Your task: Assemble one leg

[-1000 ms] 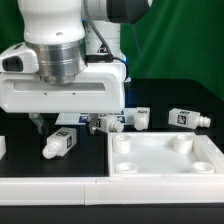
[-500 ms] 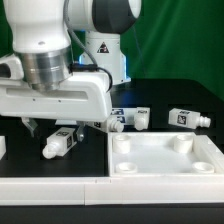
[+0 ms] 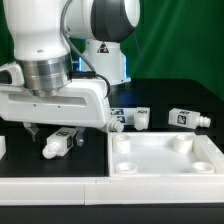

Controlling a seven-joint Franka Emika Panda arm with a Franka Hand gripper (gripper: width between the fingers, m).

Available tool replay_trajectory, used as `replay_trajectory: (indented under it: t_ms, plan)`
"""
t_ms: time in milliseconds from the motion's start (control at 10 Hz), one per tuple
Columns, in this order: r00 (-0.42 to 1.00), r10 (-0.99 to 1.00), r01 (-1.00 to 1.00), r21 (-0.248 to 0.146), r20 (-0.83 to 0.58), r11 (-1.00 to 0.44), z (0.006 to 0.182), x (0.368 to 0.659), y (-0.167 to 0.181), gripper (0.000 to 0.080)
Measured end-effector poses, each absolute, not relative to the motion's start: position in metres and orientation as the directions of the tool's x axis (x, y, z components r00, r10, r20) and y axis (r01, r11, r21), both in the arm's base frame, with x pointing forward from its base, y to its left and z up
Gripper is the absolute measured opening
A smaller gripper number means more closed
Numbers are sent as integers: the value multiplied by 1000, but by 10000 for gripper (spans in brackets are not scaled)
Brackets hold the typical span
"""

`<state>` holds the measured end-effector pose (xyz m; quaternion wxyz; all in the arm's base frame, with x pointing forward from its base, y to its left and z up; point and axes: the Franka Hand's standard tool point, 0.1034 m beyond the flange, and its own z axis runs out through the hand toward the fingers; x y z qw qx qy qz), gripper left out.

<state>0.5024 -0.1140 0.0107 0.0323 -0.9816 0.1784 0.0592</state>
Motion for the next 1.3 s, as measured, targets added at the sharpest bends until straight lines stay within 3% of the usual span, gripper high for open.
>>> replay_trajectory:
  t_ms: [200, 300, 400, 1300]
  plan:
    - [929, -347, -354, -42, -128, -934, 11, 502, -114, 386]
    - [929, -347, -354, -42, -127, -934, 11, 502, -114, 386]
    - [929, -347, -354, -42, -127, -934, 11, 503, -114, 284]
    - [866, -480, -489, -43, -139, -871, 11, 500, -117, 284]
